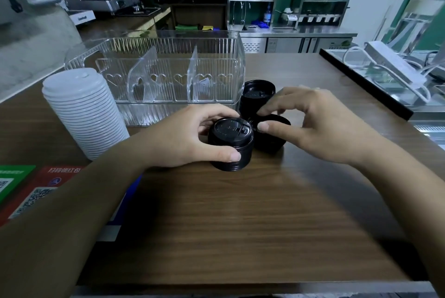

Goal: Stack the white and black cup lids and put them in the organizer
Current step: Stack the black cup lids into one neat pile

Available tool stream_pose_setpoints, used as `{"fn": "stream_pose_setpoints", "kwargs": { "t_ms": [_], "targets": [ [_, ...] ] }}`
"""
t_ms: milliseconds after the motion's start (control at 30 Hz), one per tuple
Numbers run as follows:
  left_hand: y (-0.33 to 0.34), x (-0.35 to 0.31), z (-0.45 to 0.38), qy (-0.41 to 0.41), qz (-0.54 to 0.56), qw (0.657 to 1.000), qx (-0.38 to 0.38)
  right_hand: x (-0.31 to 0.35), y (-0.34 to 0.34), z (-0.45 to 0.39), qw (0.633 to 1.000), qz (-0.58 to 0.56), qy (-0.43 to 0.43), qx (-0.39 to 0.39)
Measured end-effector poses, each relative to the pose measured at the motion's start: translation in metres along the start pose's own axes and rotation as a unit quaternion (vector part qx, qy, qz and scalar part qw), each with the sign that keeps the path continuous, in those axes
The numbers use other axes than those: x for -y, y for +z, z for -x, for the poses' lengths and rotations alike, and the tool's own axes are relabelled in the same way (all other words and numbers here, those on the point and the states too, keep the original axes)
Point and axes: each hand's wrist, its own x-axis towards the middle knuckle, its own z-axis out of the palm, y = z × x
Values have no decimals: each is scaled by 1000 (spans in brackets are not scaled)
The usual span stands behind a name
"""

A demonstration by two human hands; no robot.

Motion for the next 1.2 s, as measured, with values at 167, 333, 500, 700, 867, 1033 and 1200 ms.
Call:
{"fn": "stream_pose_setpoints", "kwargs": {
  "t_ms": [167, 333, 500, 700, 867, 1033, 1200],
  "targets": [
    [1, 0, -1, 7, -12, 1000, -14, -11, 5, -1, 998, 55, -20, 31],
    [2, 0, -1, 9, -18, 1000, -14, -10, 10, -2, 998, 42, -42, 32],
    [2, -1, -1, 12, -19, 1000, -12, -11, 12, -3, 998, 44, -26, 38],
    [2, -1, 0, 10, -22, 1000, -9, -10, 14, -3, 998, 37, -11, 46],
    [3, -2, 0, 14, -18, 1000, -13, -7, 14, -2, 999, 22, 14, 39],
    [2, -3, 0, 11, -23, 1000, -9, -4, 9, 0, 1000, -8, 11, 19],
    [1, -3, 1, 0, -26, 1000, -4, 1, 4, 0, 998, -36, 26, -52]
  ]
}}
